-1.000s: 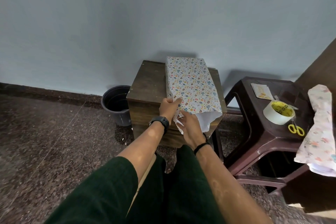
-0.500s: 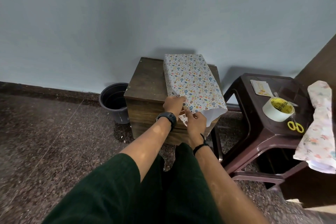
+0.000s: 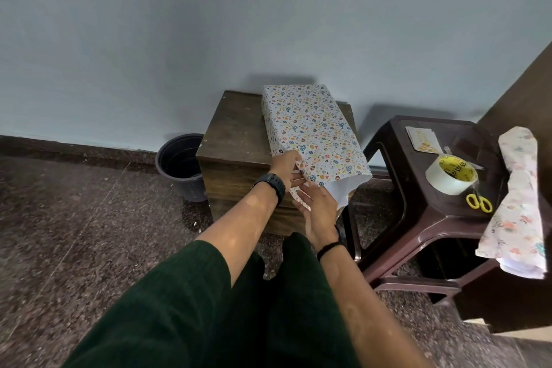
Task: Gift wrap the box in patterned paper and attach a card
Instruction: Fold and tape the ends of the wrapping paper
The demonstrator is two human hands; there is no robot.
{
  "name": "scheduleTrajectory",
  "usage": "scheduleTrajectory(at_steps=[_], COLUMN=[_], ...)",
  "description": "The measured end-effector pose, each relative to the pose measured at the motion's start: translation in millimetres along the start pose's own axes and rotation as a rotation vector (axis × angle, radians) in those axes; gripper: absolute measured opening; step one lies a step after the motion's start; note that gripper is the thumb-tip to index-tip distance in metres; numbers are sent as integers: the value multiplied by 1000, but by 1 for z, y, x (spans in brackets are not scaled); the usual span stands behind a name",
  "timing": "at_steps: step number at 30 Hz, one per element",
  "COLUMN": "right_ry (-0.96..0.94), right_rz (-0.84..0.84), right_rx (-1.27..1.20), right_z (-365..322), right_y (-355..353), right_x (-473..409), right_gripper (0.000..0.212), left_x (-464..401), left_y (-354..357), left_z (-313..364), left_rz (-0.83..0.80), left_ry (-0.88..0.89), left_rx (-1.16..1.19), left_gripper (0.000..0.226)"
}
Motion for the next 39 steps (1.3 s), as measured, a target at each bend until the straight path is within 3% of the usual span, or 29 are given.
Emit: scheduleTrajectory(at_steps=[4,7,8,11,13,15,20,24,28,30,33,37,39], right_ry=[57,49,44,35,77,139,211,218,174,133,80,148,193], right_rz=[6,23,31,115,94,28,-50,-5,76,126,206,134,87], right_rx=[-175,-322,-389,-590,-646,-651,-631,-579,-504,-473,-477,-647,-688], right_z=[-5,-11,-13,-9,-4,0,-2,-4,-7,-8,-9,-4,-1], right_y=[2,4,6,6,14,25,40,42,37,34,28,38,48], right_x=[-2,-4,-3,-4,-5,-7,-12,-18,-22,-22,-24,-22,-19], right_gripper=[11,6,8,41,38,25,17,35,25,34,42,11,6], left_x=[-6,-12,-13,-16,-18,-20,-23,-24,-23,-25,-26,-28,-32], left_y=[0,-2,-1,2,2,1,-3,-5,-3,-4,-6,-3,-3], left_z=[4,6,6,7,8,8,6,5,12,15,18,23,28], left_rz=[13,34,29,32,44,41,31,-4,-25,-16,8,4,0], left_ry=[-8,-1,-4,8,26,29,-1,-51,-83,-97,-89,-58,-21], left_rx=[-5,-72,-86,-96,-90,-86,-80,-76,-102,-155,-215,-268,-280], left_gripper=[50,41,39,36,37,37,32,20,43,64,56,39,43])
Point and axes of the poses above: each hand's wrist, its own x-axis away from the middle knuckle, its own y-axis out of the palm, z = x × y, the point moved 9 cm from there along -x, towards the middle knuckle, and after that the axes turned 2 degrees about -z, right-handed, at the moved point
